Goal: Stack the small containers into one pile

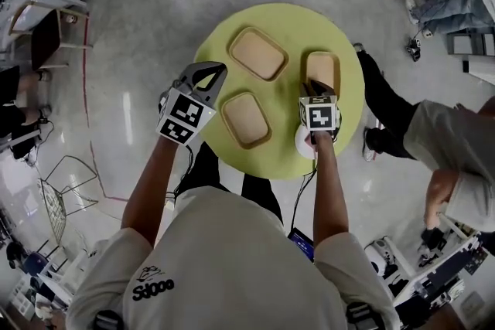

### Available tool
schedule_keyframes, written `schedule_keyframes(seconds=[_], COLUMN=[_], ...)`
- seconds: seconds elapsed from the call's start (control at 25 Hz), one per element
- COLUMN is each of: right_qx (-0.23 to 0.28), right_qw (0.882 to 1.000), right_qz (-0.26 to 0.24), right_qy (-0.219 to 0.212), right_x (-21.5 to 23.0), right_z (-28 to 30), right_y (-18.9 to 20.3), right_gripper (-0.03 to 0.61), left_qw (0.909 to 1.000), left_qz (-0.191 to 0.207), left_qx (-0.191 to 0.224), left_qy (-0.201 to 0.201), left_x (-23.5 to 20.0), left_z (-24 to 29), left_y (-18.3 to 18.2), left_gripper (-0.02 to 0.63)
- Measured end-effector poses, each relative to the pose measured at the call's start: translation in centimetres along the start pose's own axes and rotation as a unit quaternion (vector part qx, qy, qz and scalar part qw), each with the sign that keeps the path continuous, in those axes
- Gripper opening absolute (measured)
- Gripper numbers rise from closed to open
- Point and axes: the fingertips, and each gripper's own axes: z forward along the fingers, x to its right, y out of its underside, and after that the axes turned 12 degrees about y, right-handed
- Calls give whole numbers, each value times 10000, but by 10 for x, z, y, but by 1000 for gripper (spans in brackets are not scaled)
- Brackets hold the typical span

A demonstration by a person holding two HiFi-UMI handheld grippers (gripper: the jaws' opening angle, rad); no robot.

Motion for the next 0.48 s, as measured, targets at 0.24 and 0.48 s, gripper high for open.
schedule_keyframes(seconds=[0.24, 0.48], right_qx=[60, 186], right_qw=[9995, 9986], right_qz=[-184, -266], right_qy=[237, 429], right_x=[1, 7], right_z=[2, -10], right_y=[2, 0], right_gripper=[55, 28], left_qw=[10000, 9999], left_qz=[23, 12], left_qx=[-56, 3], left_qy=[-67, -138], left_x=[-3, -3], left_z=[-6, -18], left_y=[6, 7], left_gripper=[6, 6])
